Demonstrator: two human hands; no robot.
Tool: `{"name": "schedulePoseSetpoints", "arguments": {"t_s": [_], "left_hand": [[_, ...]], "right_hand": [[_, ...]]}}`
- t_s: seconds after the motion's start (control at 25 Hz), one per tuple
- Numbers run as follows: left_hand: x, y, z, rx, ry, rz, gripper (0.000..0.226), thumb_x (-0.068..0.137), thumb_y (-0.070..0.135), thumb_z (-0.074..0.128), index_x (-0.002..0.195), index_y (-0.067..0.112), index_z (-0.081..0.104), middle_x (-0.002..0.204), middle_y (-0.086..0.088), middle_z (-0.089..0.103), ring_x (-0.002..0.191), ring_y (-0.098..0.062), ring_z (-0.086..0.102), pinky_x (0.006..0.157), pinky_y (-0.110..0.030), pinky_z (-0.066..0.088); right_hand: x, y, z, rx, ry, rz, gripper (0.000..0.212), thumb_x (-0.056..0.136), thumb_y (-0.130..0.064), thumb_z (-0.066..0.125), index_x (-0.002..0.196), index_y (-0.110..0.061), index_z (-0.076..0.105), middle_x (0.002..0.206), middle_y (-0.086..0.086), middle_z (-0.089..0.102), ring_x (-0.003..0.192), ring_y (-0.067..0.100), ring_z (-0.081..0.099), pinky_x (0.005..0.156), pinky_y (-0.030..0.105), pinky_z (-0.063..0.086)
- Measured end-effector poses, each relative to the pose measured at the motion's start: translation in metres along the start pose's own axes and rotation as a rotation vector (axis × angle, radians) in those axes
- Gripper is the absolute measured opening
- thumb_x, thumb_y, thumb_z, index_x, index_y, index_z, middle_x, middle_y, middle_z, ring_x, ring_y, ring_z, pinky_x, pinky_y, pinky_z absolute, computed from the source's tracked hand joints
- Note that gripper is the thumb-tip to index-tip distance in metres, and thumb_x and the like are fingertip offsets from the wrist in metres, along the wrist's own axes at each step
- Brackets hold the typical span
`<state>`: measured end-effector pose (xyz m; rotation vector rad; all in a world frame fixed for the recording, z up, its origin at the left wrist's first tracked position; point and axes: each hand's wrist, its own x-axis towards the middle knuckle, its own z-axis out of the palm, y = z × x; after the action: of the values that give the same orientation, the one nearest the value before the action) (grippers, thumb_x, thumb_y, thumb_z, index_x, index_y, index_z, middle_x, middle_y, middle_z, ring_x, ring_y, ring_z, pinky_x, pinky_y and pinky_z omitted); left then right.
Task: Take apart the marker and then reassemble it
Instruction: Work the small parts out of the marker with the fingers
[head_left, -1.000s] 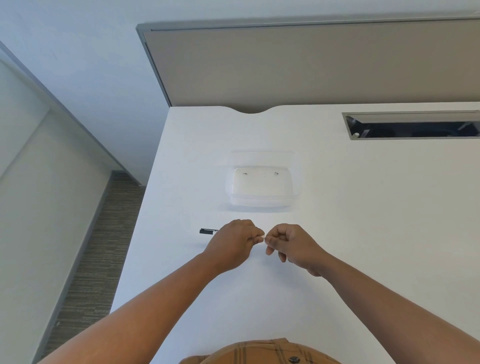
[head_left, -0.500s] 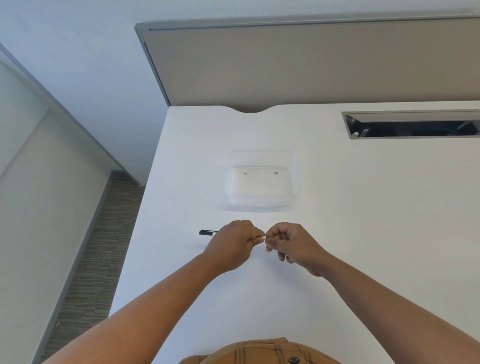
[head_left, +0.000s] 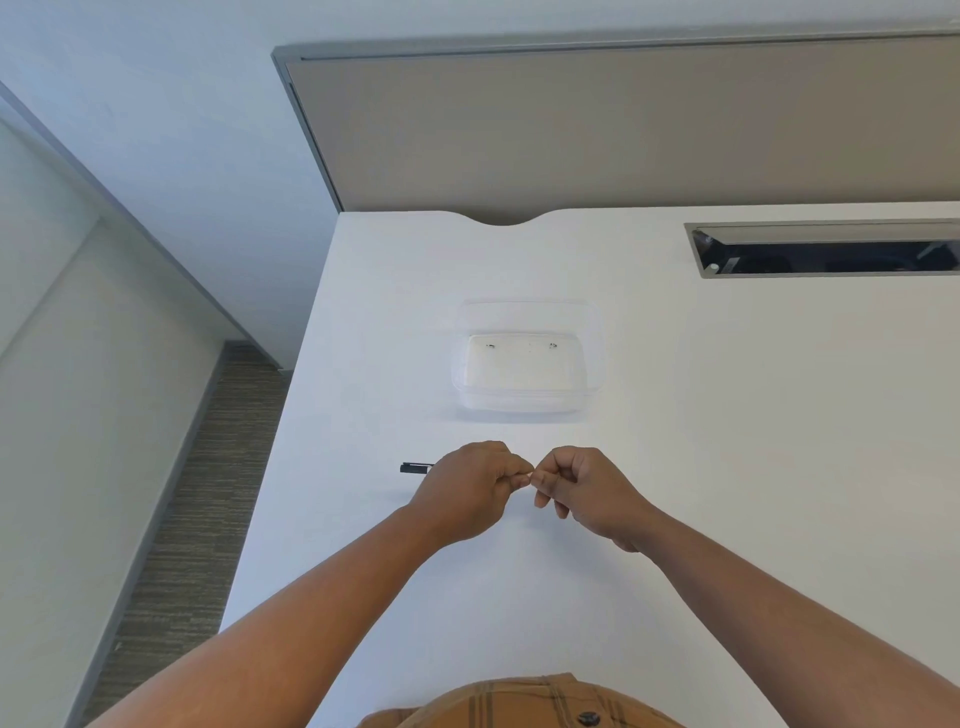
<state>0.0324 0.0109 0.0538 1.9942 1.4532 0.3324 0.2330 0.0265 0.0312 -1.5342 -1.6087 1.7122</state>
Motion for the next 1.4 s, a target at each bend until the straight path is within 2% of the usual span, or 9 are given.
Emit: {"name": "schedulePoseSetpoints", "arguments": {"t_s": [0.12, 0.32, 0.48, 0.64, 0.8, 0.92, 1.08, 1.28, 1.4], "left_hand": [[-0.0002, -0.0002, -0.0010, 0.003, 0.004, -0.005, 0.022, 0.100, 0.030, 0.054, 0.105, 0.031, 0.075, 0.085, 0.009, 0.063, 0.081, -0.012, 0.057, 0.070, -0.038, 0.053], [-0.0009, -0.0028, -0.0021, 0.030, 0.024, 0.014, 0.022, 0.100, 0.031, 0.054, 0.105, 0.030, 0.076, 0.086, 0.009, 0.063, 0.083, -0.012, 0.057, 0.070, -0.038, 0.053], [-0.0006, -0.0026, -0.0020, 0.030, 0.001, 0.014, 0.022, 0.100, 0.034, 0.054, 0.106, 0.035, 0.076, 0.083, 0.015, 0.059, 0.084, -0.010, 0.058, 0.071, -0.036, 0.053], [0.0005, -0.0008, -0.0018, 0.059, 0.008, 0.004, 0.024, 0.100, 0.037, 0.052, 0.104, 0.035, 0.075, 0.084, 0.009, 0.065, 0.083, -0.014, 0.060, 0.068, -0.037, 0.053], [0.0011, -0.0011, -0.0010, 0.126, 0.008, -0.001, 0.025, 0.101, 0.040, 0.047, 0.099, 0.035, 0.072, 0.077, 0.006, 0.060, 0.077, -0.016, 0.058, 0.063, -0.034, 0.048], [0.0019, -0.0010, -0.0002, 0.184, -0.014, -0.002, 0.032, 0.101, 0.041, 0.042, 0.081, 0.023, 0.059, 0.070, 0.003, 0.052, 0.070, -0.020, 0.053, 0.059, -0.035, 0.044], [0.0032, -0.0027, 0.0001, 0.210, 0.001, -0.001, 0.038, 0.100, 0.042, 0.040, 0.073, 0.016, 0.044, 0.066, -0.003, 0.050, 0.064, -0.022, 0.050, 0.056, -0.037, 0.045], [0.0041, -0.0060, -0.0001, 0.246, 0.019, 0.010, 0.036, 0.101, 0.044, 0.038, 0.077, 0.020, 0.048, 0.068, 0.001, 0.052, 0.068, -0.020, 0.053, 0.059, -0.035, 0.047], [0.0033, -0.0090, 0.0026, 0.241, 0.032, 0.018, 0.033, 0.101, 0.044, 0.039, 0.078, 0.023, 0.050, 0.068, 0.003, 0.049, 0.068, -0.017, 0.051, 0.058, -0.033, 0.045]], "right_hand": [[-0.0009, -0.0014, -0.0009, 0.014, -0.020, 0.007, 0.018, 0.100, -0.028, 0.064, 0.088, -0.015, 0.067, 0.078, -0.003, 0.076, 0.057, 0.009, 0.057, 0.055, 0.022, 0.042], [-0.0023, -0.0056, -0.0032, 0.079, -0.127, 0.114, 0.035, 0.104, -0.045, 0.051, 0.087, -0.020, 0.069, 0.079, -0.002, 0.074, 0.059, 0.013, 0.053, 0.048, 0.018, 0.036], [-0.0023, -0.0044, -0.0028, -0.014, -0.074, 0.024, 0.029, 0.104, -0.033, 0.054, 0.084, -0.021, 0.070, 0.077, -0.005, 0.074, 0.058, 0.011, 0.050, 0.052, 0.015, 0.040], [-0.0002, -0.0033, -0.0038, -0.068, -0.016, -0.031, 0.024, 0.101, -0.027, 0.058, 0.082, -0.021, 0.070, 0.065, -0.012, 0.065, 0.052, 0.005, 0.043, 0.049, 0.016, 0.036], [-0.0001, -0.0036, -0.0034, -0.122, 0.023, -0.092, 0.025, 0.102, -0.022, 0.058, 0.081, -0.018, 0.071, 0.065, -0.010, 0.062, 0.049, 0.000, 0.044, 0.048, 0.012, 0.035], [-0.0004, -0.0032, -0.0015, -0.191, 0.042, -0.135, 0.025, 0.101, -0.018, 0.056, 0.079, -0.018, 0.068, 0.066, -0.005, 0.058, 0.057, 0.004, 0.045, 0.054, 0.016, 0.037], [-0.0006, -0.0023, 0.0000, -0.251, 0.063, -0.190, 0.022, 0.101, -0.016, 0.057, 0.081, -0.015, 0.066, 0.066, -0.007, 0.053, 0.058, 0.006, 0.042, 0.057, 0.022, 0.037], [-0.0018, -0.0011, 0.0000, -0.182, 0.071, -0.209, 0.016, 0.101, -0.020, 0.058, 0.085, -0.021, 0.065, 0.073, -0.007, 0.058, 0.062, 0.007, 0.045, 0.061, 0.020, 0.040], [-0.0026, -0.0002, -0.0006, -0.090, 0.046, -0.183, 0.009, 0.098, -0.023, 0.062, 0.090, -0.024, 0.066, 0.078, -0.013, 0.061, 0.066, 0.013, 0.049, 0.064, 0.026, 0.045]]}}
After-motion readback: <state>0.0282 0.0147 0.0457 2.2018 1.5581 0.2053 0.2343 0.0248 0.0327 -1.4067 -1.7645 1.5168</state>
